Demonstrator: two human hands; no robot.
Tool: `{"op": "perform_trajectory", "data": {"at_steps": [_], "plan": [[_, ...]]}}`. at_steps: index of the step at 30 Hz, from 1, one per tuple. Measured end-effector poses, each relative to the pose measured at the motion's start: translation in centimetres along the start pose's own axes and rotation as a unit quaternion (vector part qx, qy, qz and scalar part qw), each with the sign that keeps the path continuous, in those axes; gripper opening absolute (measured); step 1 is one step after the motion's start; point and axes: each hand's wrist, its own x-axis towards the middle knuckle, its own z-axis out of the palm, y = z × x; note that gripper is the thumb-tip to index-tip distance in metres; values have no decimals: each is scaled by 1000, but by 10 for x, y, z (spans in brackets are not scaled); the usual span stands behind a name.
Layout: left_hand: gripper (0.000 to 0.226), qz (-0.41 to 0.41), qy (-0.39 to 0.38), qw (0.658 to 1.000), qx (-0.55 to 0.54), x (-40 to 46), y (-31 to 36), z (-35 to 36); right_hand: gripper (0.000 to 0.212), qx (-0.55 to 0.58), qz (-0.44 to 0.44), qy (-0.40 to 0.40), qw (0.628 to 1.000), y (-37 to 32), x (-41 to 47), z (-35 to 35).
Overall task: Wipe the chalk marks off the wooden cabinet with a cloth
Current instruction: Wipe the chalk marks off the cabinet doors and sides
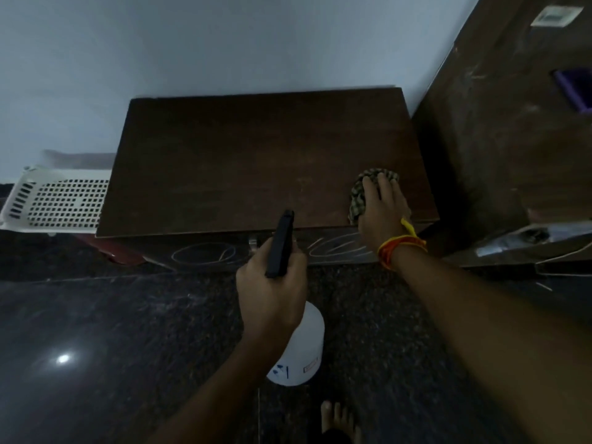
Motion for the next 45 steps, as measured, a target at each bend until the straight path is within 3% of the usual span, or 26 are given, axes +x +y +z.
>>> {"op": "perform_trajectory", "data": {"at_steps": [9, 21, 29, 34, 39, 45], "plan": [[25, -2, 36, 999, 1, -16, -51, 2, 63, 9, -5, 56, 998, 3, 1, 12], [16, 89, 42, 995, 5, -12, -132, -16, 49, -20, 12, 196, 980, -18, 12, 34], [14, 148, 61, 987, -12, -9, -221, -30, 41, -3, -32, 214, 976, -65, 19, 52], [25, 193, 75, 978, -29, 1, -274, -39, 34, 13, -37, 206, 978, -103, 4, 57], [23, 227, 90, 969, -44, 3, -300, -52, 17, 24, -81, 239, 967, -139, -27, 70], [24, 233, 62, 970, -14, -2, -316, -84, 36, 84, -113, 273, 952, -168, -34, 87]]}}
